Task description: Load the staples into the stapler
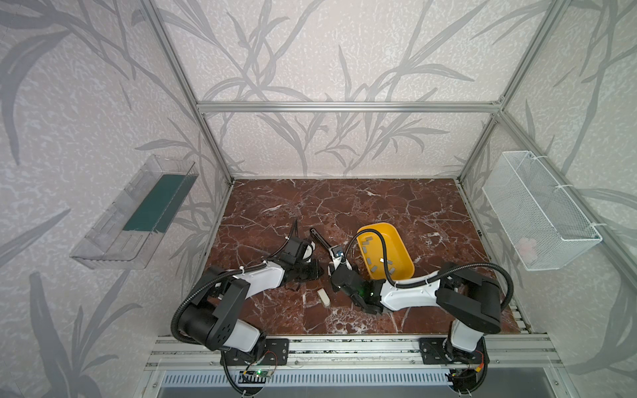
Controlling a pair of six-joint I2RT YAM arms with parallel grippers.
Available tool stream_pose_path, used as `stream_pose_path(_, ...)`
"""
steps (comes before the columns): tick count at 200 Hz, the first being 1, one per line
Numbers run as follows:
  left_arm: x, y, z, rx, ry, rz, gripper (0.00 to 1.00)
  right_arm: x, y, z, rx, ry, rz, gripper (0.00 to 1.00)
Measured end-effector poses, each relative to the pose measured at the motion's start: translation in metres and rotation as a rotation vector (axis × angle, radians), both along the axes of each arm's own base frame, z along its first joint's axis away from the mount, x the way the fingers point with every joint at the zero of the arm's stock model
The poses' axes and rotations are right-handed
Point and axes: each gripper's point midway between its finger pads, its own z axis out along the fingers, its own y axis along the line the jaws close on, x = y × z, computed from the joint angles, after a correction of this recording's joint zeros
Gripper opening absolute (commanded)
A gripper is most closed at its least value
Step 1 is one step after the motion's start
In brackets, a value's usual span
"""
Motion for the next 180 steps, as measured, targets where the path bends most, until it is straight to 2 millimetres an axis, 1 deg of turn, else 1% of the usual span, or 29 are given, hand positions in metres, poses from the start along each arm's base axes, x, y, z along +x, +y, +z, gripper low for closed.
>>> stream_pose_path(20, -0.002, 0.002, 0.000, 0.007, 0.002, 0.002, 0.18, 0.005, 0.001, -0.009, -0.024, 0.016, -0.006, 0.29)
stream_pose_path(97, -0.006, 0.004, 0.000, 0.014, 0.007, -0.005, 0.18, 0.010, 0.007, -0.016, -0.016, 0.034, -0.017, 0.27)
stream_pose_path(145, -0.007, 0.004, 0.001, 0.018, 0.007, -0.014, 0.18, 0.013, 0.007, -0.019, 0.015, 0.051, -0.044, 0.22)
stream_pose_path(180, -0.008, 0.004, 0.001, 0.018, 0.006, -0.019, 0.18, 0.015, 0.009, -0.021, 0.052, 0.056, -0.061, 0.17)
